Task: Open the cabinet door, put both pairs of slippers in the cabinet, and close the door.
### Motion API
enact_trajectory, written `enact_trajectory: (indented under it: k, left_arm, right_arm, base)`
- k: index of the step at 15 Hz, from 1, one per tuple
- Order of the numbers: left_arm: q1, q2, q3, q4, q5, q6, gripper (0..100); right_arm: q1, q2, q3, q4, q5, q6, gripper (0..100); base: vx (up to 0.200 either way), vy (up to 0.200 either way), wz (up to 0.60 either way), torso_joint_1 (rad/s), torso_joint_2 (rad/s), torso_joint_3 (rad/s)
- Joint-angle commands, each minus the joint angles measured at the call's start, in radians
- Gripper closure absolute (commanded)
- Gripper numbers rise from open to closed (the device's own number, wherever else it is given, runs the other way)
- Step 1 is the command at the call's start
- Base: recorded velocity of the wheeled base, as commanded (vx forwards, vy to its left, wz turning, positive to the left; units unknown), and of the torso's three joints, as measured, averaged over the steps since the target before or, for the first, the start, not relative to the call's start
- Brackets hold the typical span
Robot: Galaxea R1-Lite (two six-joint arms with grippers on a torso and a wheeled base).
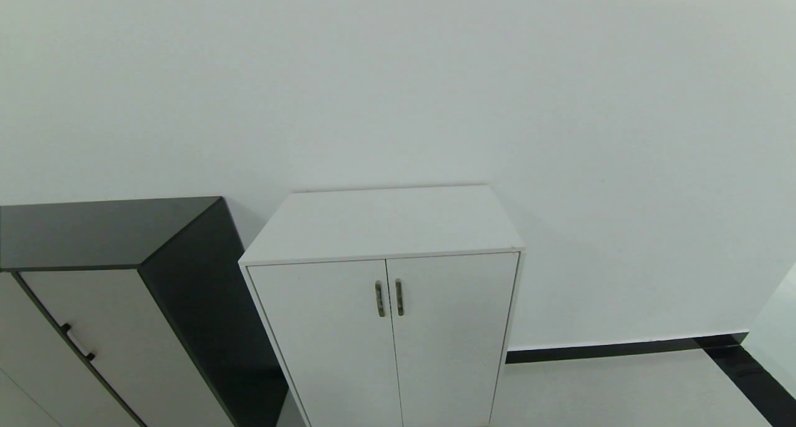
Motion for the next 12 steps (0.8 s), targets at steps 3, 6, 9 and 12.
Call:
enact_trajectory:
  k: [3,6,9,12]
  left_arm:
    - [0.0,0.0,0.0,0.0,0.001,0.0,100]
    - [0.0,0.0,0.0,0.0,0.001,0.0,100]
    - [0.0,0.0,0.0,0.0,-0.001,0.0,100]
    - [0.0,0.0,0.0,0.0,-0.001,0.0,100]
  right_arm:
    - [0.004,-0.016,0.0,-0.001,0.002,-0.003,100]
    - [0.004,-0.016,0.0,-0.002,0.002,0.002,100]
    - [0.004,-0.016,0.0,-0.001,0.002,0.0,100]
    - [0.004,-0.016,0.0,-0.001,0.004,-0.006,100]
  base:
    - [0.0,0.0,0.0,0.0,0.0,0.0]
    - [0.0,0.0,0.0,0.0,0.0,0.0]
    - [0.0,0.0,0.0,0.0,0.0,0.0]
    - [0.0,0.0,0.0,0.0,0.0,0.0]
